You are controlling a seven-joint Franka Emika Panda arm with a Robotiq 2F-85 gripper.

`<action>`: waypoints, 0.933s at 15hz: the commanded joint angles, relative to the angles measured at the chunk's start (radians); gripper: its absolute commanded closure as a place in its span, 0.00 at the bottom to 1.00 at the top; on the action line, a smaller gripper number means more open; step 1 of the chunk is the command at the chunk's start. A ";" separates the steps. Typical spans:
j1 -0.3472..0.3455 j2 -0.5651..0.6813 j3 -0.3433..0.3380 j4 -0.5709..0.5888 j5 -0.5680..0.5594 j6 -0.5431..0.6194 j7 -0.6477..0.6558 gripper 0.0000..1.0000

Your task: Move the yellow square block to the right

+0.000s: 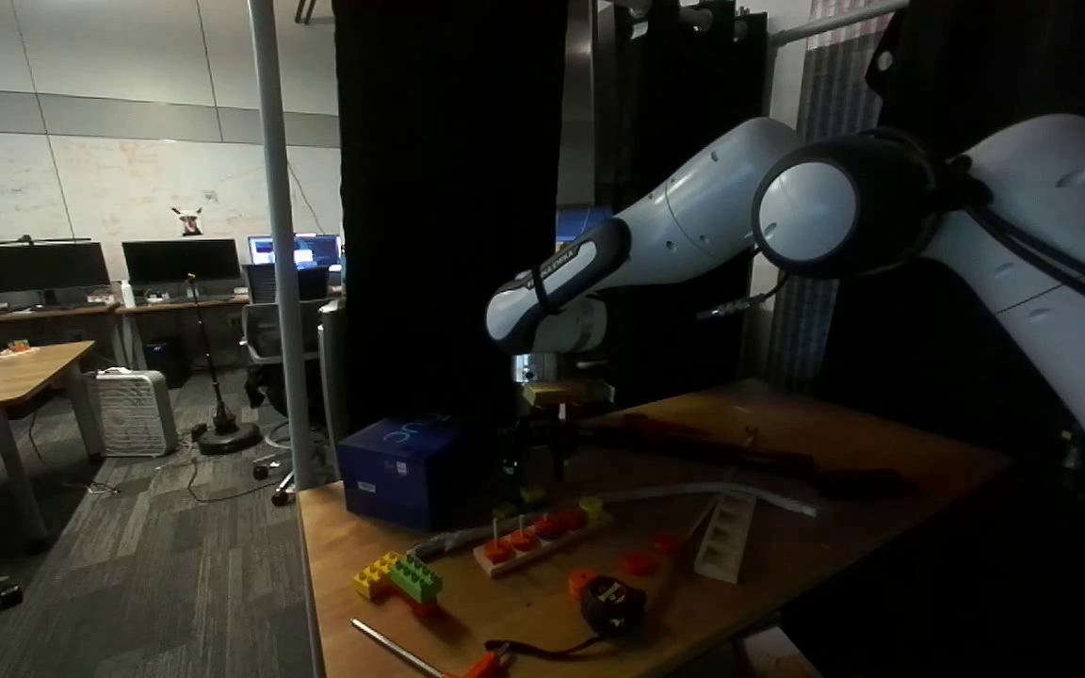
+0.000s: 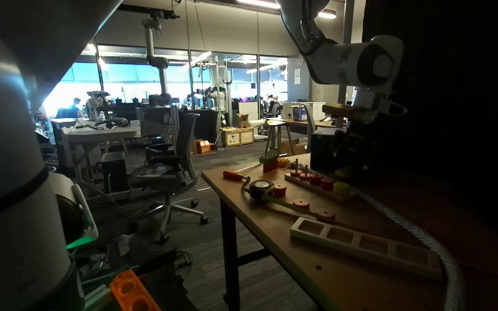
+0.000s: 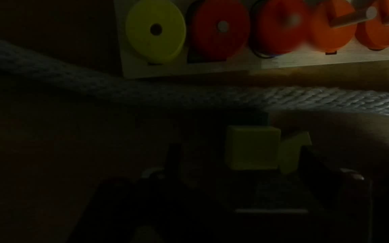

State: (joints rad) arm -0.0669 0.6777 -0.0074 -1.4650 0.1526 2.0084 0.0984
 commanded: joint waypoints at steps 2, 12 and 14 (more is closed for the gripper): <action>0.005 -0.021 -0.002 0.005 0.009 -0.020 0.018 0.00; 0.149 -0.458 -0.026 -0.294 -0.194 0.064 0.200 0.00; 0.164 -0.570 -0.023 -0.375 -0.268 0.069 0.264 0.00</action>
State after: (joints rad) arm 0.0640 0.2975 -0.0162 -1.6639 -0.0267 2.0300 0.2772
